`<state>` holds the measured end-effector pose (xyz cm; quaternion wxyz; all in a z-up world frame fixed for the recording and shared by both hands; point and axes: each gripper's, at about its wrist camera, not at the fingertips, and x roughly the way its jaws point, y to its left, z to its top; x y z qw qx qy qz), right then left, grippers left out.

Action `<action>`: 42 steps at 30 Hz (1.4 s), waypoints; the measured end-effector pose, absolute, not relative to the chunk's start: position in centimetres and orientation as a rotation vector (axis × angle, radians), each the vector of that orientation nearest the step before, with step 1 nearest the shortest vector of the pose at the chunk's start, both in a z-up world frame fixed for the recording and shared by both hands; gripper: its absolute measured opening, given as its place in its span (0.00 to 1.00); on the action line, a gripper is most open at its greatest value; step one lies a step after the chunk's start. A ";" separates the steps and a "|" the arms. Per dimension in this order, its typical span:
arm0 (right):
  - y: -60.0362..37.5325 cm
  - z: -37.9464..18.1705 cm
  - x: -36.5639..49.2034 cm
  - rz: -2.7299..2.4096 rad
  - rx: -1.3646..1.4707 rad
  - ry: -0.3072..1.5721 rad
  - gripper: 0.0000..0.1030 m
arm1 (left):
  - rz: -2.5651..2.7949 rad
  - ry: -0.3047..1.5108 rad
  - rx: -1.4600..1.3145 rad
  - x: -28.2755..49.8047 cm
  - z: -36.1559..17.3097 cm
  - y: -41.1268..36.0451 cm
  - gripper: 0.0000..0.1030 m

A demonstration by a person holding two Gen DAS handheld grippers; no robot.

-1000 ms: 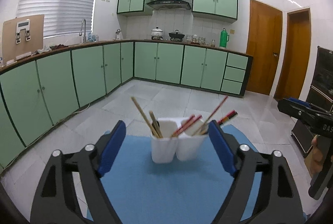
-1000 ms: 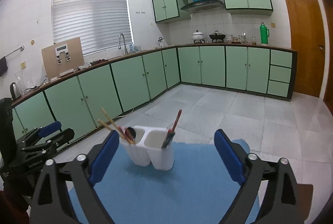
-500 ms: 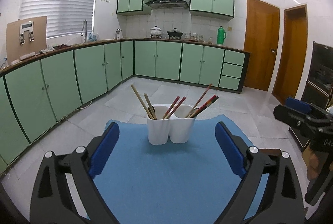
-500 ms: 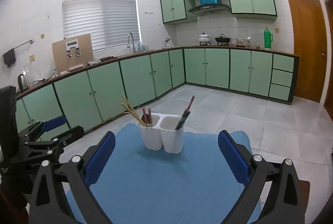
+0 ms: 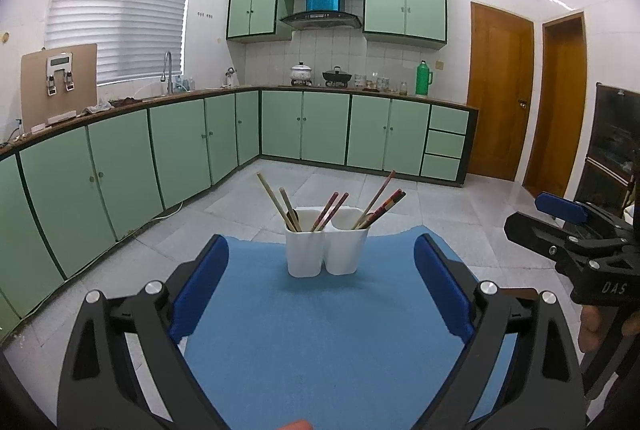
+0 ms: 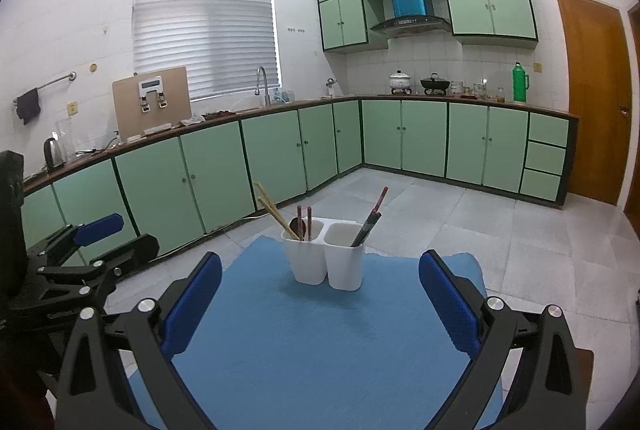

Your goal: Organize utensils

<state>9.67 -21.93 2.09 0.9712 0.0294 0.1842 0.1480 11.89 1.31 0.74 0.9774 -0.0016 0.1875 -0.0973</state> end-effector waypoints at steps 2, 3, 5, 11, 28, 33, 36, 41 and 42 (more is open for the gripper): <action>-21.8 2.2 9.3 0.298 0.060 0.368 0.94 | -0.196 0.375 -0.005 11.6 0.8 1.4 0.88; -21.8 2.2 9.2 0.298 0.060 0.368 0.94 | -0.195 0.373 -0.005 11.5 0.8 1.4 0.88; -21.8 2.1 9.0 0.297 0.059 0.367 0.94 | -0.194 0.369 -0.005 11.2 0.9 1.5 0.88; -21.4 2.2 8.5 0.296 0.045 0.365 0.94 | -0.196 0.364 -0.010 10.9 1.1 1.7 0.88; -21.3 2.6 8.3 0.298 0.043 0.363 0.94 | -0.196 0.354 -0.008 10.7 1.3 1.8 0.88; -21.3 2.6 8.4 0.299 0.043 0.363 0.94 | -0.194 0.354 -0.006 10.7 1.3 1.8 0.88; -21.3 2.6 8.4 0.298 0.043 0.364 0.94 | -0.194 0.354 -0.008 10.7 1.3 1.8 0.88; -21.3 2.5 8.4 0.298 0.043 0.365 0.94 | -0.194 0.355 -0.007 10.7 1.3 1.9 0.88; -21.3 2.6 8.3 0.298 0.044 0.365 0.94 | -0.195 0.355 -0.007 10.7 1.3 1.9 0.88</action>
